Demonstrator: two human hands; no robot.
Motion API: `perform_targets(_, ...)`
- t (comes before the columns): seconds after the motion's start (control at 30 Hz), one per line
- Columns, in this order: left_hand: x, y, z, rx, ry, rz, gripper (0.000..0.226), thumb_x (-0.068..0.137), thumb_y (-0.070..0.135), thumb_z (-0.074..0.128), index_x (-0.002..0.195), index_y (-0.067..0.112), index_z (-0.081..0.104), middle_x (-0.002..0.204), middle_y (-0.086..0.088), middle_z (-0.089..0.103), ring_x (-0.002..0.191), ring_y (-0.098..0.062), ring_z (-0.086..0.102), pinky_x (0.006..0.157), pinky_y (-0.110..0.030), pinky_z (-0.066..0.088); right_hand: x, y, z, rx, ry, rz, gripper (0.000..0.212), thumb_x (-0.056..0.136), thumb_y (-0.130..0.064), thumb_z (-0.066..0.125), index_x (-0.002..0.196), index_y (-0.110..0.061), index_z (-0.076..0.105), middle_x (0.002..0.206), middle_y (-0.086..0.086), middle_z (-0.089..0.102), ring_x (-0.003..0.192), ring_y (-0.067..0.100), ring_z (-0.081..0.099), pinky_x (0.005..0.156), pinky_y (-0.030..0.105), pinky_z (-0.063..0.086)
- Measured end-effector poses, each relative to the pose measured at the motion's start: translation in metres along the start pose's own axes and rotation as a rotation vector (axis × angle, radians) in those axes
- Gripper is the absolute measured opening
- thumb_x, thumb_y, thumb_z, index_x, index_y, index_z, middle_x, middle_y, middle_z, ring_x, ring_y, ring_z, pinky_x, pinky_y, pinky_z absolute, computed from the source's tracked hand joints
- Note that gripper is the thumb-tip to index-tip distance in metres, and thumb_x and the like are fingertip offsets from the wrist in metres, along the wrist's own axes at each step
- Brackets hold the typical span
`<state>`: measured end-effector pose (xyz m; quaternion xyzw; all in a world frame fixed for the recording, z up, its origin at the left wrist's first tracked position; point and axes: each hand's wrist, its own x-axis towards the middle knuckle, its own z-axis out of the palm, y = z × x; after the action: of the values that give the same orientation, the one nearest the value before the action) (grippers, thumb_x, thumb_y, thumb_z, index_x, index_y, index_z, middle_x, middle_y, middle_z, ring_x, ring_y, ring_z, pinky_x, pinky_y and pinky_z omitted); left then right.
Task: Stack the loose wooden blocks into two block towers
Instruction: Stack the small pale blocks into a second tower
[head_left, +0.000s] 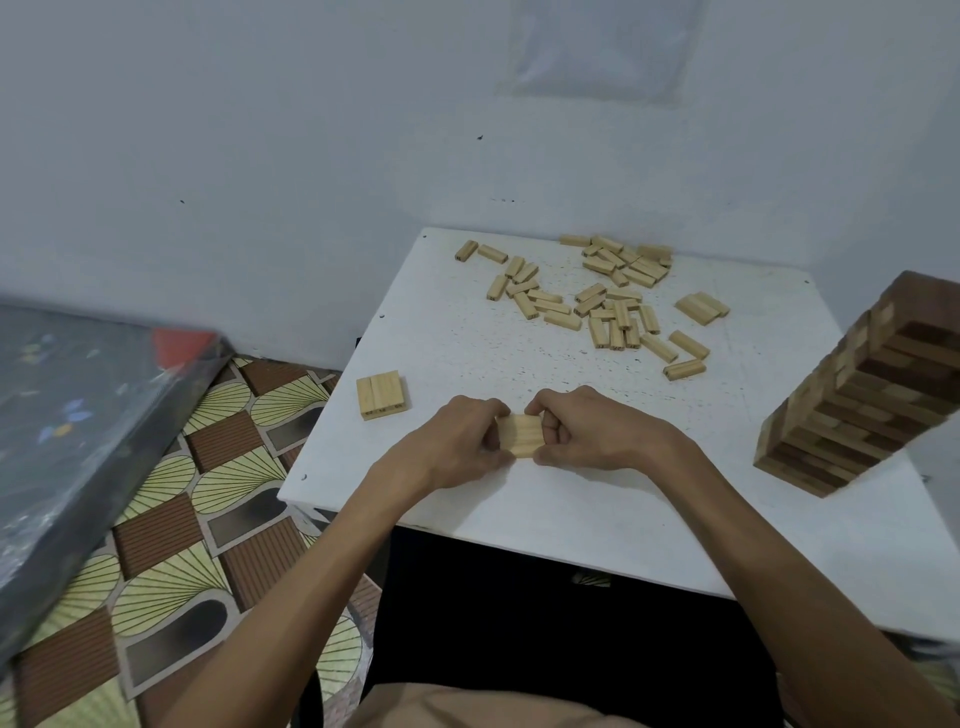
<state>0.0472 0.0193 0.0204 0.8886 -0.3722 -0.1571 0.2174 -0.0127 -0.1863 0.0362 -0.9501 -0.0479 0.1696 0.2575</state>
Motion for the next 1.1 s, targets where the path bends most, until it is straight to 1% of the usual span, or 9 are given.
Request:
perform_targets(0.13, 0.001, 0.002, -0.003, 0.014, -0.032, -0.009, 0.044, 0.095, 0.024, 0.071, 0.134, 0.010, 0.057, 0.098, -0.001, 0.065, 0.083, -0.016, 0.058, 0.078, -0.034, 0.052, 0.000, 0.000, -0.001, -0.008, -0.002, -0.002, 0.042, 0.092, -0.027, 0.074, 0.129, -0.021, 0.055, 0.099, -0.004, 0.066, 0.086, 0.013, 0.064, 0.085, 0.042, 0.056)
perform_targets(0.3, 0.002, -0.001, -0.002, 0.033, -0.013, -0.006, 0.047, 0.093, 0.028, 0.072, 0.135, 0.013, 0.058, 0.098, 0.004, 0.061, 0.085, -0.016, 0.057, 0.076, -0.029, 0.047, 0.000, 0.000, 0.000, -0.003, 0.002, 0.005, 0.040, 0.092, -0.027, 0.074, 0.128, -0.021, 0.056, 0.099, -0.005, 0.065, 0.085, 0.013, 0.065, 0.083, 0.040, 0.056)
perform_targets(0.5, -0.009, -0.011, 0.005, 0.088, 0.157, 0.106, 0.050, 0.087, 0.041, 0.075, 0.133, 0.027, 0.059, 0.127, 0.006, 0.056, 0.117, -0.014, 0.046, 0.095, -0.033, 0.045, 0.001, 0.003, 0.002, 0.014, 0.012, 0.007, 0.044, 0.092, -0.027, 0.075, 0.131, -0.020, 0.056, 0.098, -0.005, 0.066, 0.086, 0.015, 0.066, 0.084, 0.042, 0.057)
perform_targets(0.57, -0.010, -0.012, 0.006, 0.098, 0.173, 0.128, 0.039, 0.086, 0.038, 0.074, 0.123, 0.028, 0.064, 0.124, 0.008, 0.061, 0.113, -0.015, 0.049, 0.093, -0.034, 0.046, 0.001, 0.003, 0.002, 0.017, 0.010, 0.007, 0.043, 0.092, -0.027, 0.074, 0.131, -0.020, 0.056, 0.096, -0.006, 0.067, 0.085, 0.013, 0.064, 0.083, 0.040, 0.056)
perform_targets(0.67, -0.008, -0.012, 0.009, 0.065, 0.189, 0.122, 0.034, 0.081, 0.036, 0.076, 0.114, 0.027, 0.069, 0.119, 0.008, 0.063, 0.108, -0.014, 0.050, 0.090, -0.033, 0.047, 0.000, 0.004, 0.006, -0.008, 0.055, -0.011, 0.043, 0.091, -0.029, 0.075, 0.129, -0.019, 0.058, 0.098, -0.007, 0.062, 0.083, 0.006, 0.055, 0.075, 0.027, 0.049)
perform_targets(0.8, -0.004, -0.014, 0.011, -0.001, 0.207, 0.124, 0.037, 0.073, 0.036, 0.080, 0.106, 0.027, 0.068, 0.108, 0.012, 0.059, 0.098, -0.010, 0.046, 0.083, -0.025, 0.040, -0.005, 0.010, 0.017, -0.053, 0.182, -0.114, 0.054, 0.088, -0.036, 0.073, 0.137, -0.021, 0.056, 0.128, -0.011, 0.048, 0.112, 0.007, 0.047, 0.095, 0.028, 0.046)
perform_targets(0.87, -0.003, -0.015, 0.012, -0.033, 0.233, 0.130, 0.036, 0.070, 0.034, 0.082, 0.102, 0.026, 0.068, 0.101, 0.013, 0.057, 0.093, -0.009, 0.045, 0.080, -0.022, 0.036, -0.008, 0.014, 0.020, -0.013, 0.217, -0.162, 0.057, 0.088, -0.035, 0.073, 0.140, -0.026, 0.051, 0.127, -0.017, 0.049, 0.115, 0.002, 0.045, 0.094, 0.028, 0.046)
perform_targets(0.97, -0.003, -0.017, 0.011, -0.044, 0.229, 0.127, 0.037, 0.069, 0.034, 0.084, 0.102, 0.025, 0.069, 0.099, 0.011, 0.059, 0.093, -0.009, 0.046, 0.078, -0.019, 0.034, -0.009, 0.017, 0.023, 0.005, 0.266, -0.217, 0.040, 0.087, -0.032, 0.072, 0.122, -0.033, 0.056, 0.112, -0.024, 0.050, 0.107, 0.000, 0.047, 0.084, 0.023, 0.044)
perform_targets(1.1, -0.006, -0.021, 0.005, -0.085, 0.221, 0.131, 0.037, 0.070, 0.033, 0.085, 0.102, 0.027, 0.067, 0.101, 0.012, 0.059, 0.091, 0.000, 0.046, 0.076, -0.015, 0.034, -0.004, 0.018, 0.027, 0.002, 0.320, -0.326, 0.027, 0.083, -0.028, 0.073, 0.106, -0.032, 0.059, 0.112, -0.022, 0.055, 0.108, 0.005, 0.051, 0.077, 0.014, 0.038)
